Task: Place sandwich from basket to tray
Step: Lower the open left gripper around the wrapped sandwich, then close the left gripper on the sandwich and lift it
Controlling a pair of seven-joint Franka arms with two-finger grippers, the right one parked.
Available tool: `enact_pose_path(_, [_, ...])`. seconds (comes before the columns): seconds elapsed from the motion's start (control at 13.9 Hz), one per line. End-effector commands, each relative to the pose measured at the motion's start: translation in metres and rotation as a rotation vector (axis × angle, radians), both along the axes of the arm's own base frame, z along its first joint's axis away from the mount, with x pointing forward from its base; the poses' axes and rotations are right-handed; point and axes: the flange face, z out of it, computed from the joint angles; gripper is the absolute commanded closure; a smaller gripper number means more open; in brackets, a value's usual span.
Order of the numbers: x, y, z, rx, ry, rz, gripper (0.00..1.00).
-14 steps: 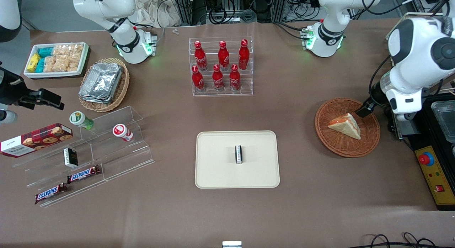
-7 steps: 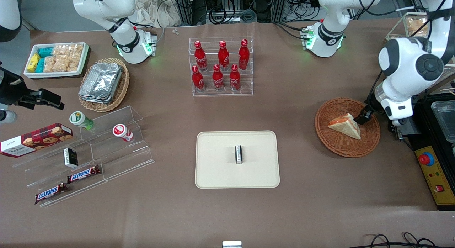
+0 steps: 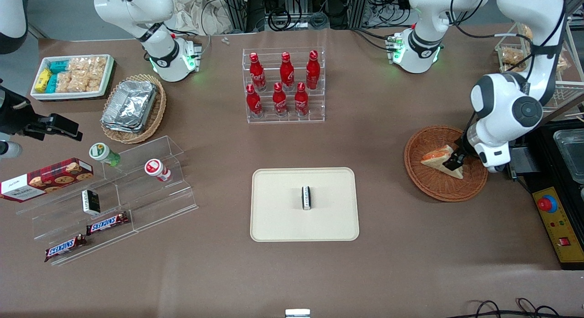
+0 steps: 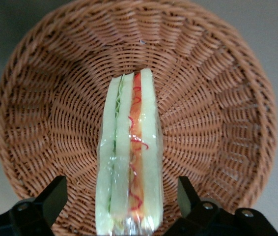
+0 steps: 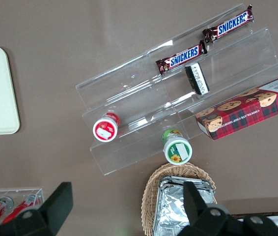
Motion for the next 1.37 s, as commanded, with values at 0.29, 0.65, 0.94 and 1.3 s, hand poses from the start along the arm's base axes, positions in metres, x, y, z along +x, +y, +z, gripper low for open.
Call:
enact_pose_path(0.29, [0.000, -0.002, -0.037, -0.001, -0.036, 0.075, 1.00])
enact_pose_path(0.65, [0.007, -0.005, -0.007, -0.007, -0.088, 0.048, 1.00])
enact_pose_path(0.94, [0.007, -0.013, 0.076, -0.038, -0.038, -0.172, 1.00])
enact_pose_path(1.3, [0.028, -0.066, 0.145, -0.078, 0.055, -0.591, 1.00])
